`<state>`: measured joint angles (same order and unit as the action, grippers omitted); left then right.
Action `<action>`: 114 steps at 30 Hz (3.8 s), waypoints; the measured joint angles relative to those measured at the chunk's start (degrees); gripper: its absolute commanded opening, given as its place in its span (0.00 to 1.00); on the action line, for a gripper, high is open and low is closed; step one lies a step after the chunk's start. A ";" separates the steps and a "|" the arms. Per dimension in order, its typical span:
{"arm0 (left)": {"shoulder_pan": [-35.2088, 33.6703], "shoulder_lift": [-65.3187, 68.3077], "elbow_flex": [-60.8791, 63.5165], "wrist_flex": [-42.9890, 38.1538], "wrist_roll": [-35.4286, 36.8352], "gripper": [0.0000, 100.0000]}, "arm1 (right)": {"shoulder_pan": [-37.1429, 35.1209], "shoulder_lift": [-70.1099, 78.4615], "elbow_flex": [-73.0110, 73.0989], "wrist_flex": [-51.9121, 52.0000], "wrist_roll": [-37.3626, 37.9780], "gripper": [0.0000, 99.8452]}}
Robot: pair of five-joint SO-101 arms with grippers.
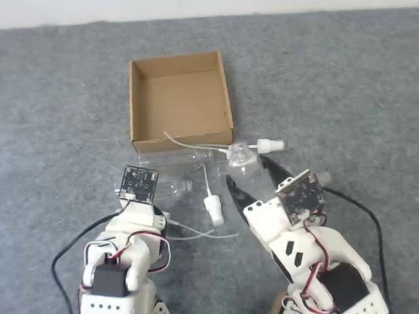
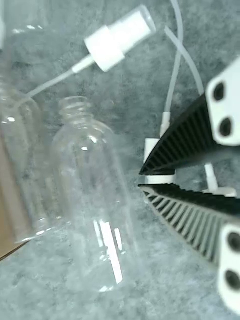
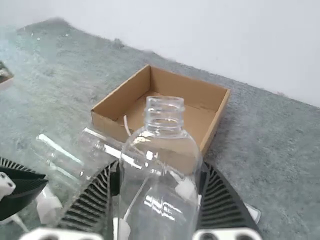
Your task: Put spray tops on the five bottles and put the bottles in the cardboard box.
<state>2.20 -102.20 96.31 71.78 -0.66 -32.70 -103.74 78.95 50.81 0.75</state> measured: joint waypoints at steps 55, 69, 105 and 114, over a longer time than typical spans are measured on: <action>-5.36 45.80 -30.68 1.67 2.11 0.16 | 9.14 0.62 4.48 -8.62 -2.73 0.04; -5.45 69.27 -38.42 0.97 11.69 0.15 | 9.14 0.62 4.48 -8.62 -2.73 0.04; -2.64 70.33 -32.53 -12.22 21.01 0.15 | 9.14 0.62 4.48 -8.62 -2.73 0.04; -2.99 70.33 -34.29 -9.32 21.01 0.16 | 9.14 0.62 4.48 -8.62 -2.73 0.04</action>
<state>-0.79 -31.87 62.02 62.46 20.35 -23.56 -103.12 83.43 42.20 -1.98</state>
